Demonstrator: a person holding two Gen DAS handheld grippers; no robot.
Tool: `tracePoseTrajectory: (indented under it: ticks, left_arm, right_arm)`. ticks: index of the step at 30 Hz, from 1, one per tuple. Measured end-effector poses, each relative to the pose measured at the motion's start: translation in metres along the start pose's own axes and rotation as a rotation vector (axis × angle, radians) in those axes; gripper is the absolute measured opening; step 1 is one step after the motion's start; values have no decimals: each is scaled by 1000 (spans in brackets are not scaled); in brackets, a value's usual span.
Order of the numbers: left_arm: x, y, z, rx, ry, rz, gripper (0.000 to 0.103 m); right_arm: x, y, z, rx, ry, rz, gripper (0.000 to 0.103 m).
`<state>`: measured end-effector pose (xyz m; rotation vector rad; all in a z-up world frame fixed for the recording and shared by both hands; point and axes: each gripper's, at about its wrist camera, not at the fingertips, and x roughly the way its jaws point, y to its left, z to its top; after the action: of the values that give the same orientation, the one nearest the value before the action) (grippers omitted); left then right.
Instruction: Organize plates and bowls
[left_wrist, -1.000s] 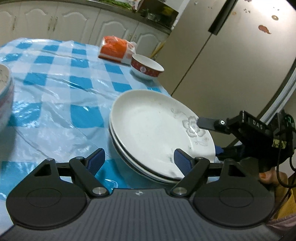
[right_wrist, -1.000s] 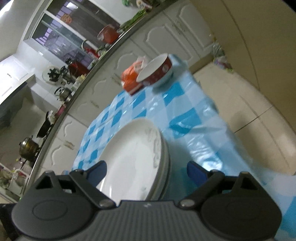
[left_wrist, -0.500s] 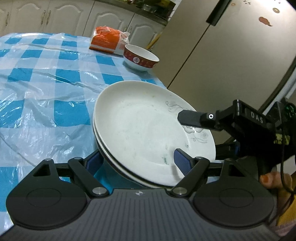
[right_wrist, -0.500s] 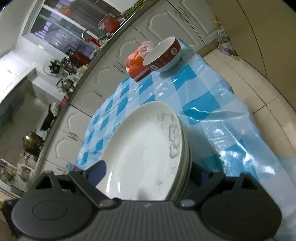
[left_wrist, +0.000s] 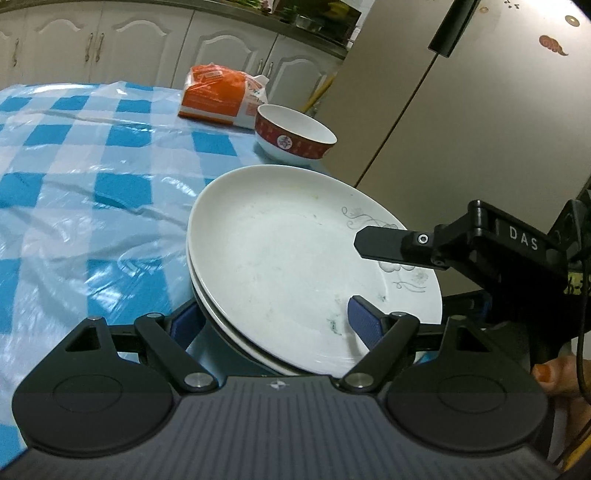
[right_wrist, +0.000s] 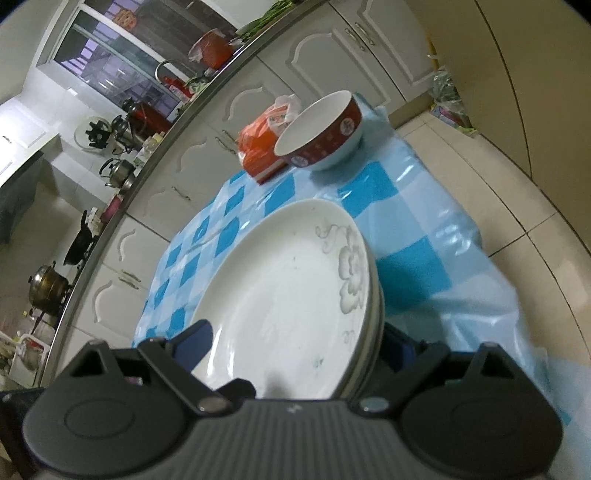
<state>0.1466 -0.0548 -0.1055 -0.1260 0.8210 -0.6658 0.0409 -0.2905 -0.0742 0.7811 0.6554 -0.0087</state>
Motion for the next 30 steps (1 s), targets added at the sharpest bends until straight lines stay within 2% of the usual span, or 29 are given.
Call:
tracePoseTrajectory:
  ticks: [5, 10, 14, 18, 24, 30]
  left_arm:
    - [10, -3, 6, 15, -7, 4, 101]
    - [12, 5, 8, 25, 0, -38, 99]
    - [3, 14, 10, 23, -4, -16, 99]
    - [-14, 22, 18, 9, -37, 5, 100]
    - [-33, 27, 51, 15, -127, 10, 100]
    - [-16, 22, 94, 50, -174, 30, 100]
  right_arm:
    - [-2, -6, 6, -3, -9, 0, 94]
    - [-1, -4, 7, -50, 4, -6, 95]
    - [-11, -1, 13, -114, -38, -71, 99]
    - [-21, -8, 27, -86, -100, -79, 99]
    - [-21, 4, 65, -82, -209, -81, 98]
    - [1, 13, 106, -49, -288, -38, 92]
